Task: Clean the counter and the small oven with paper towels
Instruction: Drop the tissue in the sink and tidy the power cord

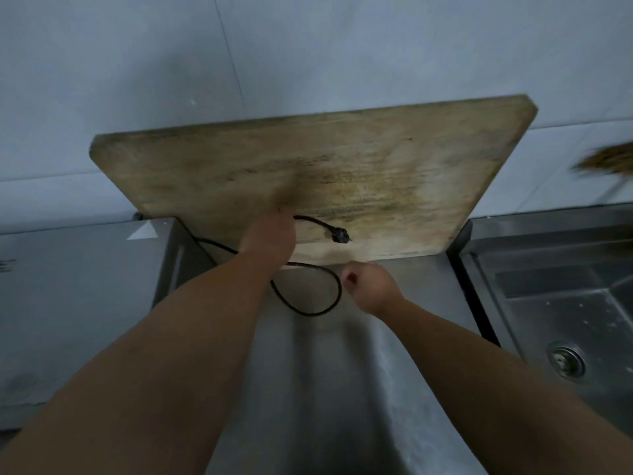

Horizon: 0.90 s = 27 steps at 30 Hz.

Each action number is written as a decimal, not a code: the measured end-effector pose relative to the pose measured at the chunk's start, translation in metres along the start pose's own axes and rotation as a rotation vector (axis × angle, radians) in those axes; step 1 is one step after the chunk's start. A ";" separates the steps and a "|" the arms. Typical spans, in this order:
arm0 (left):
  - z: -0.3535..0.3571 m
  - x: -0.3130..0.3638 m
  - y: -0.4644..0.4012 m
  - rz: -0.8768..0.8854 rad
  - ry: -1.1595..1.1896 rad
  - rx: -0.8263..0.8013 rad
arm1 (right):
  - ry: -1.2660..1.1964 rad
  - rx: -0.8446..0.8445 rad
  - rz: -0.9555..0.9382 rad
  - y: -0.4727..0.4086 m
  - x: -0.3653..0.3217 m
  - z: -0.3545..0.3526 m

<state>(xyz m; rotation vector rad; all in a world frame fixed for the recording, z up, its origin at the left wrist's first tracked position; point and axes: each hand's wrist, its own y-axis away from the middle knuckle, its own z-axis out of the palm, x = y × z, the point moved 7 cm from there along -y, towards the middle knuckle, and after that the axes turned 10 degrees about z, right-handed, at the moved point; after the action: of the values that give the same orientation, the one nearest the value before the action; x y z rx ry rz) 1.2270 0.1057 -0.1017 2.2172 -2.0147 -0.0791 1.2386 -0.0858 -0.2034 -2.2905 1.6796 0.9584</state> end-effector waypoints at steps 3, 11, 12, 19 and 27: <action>-0.014 -0.015 0.016 -0.023 -0.023 0.029 | 0.008 0.016 0.183 0.003 0.034 0.001; -0.016 -0.025 0.049 0.053 -0.060 0.052 | -0.142 0.030 0.262 0.008 0.031 -0.015; -0.016 -0.023 0.052 0.074 -0.061 0.054 | -0.185 0.034 0.249 0.007 0.023 -0.019; 0.020 -0.013 0.083 0.022 0.022 0.004 | -0.278 0.039 0.169 -0.002 -0.014 -0.042; 0.080 -0.062 0.165 -0.526 0.490 0.251 | -0.164 -0.030 0.163 0.006 -0.014 -0.004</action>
<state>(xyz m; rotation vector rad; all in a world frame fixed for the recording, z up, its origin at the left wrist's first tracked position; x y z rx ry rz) 1.0472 0.1468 -0.1607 2.5345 -1.2167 0.6263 1.2330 -0.0788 -0.1907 -2.0537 1.8132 1.1772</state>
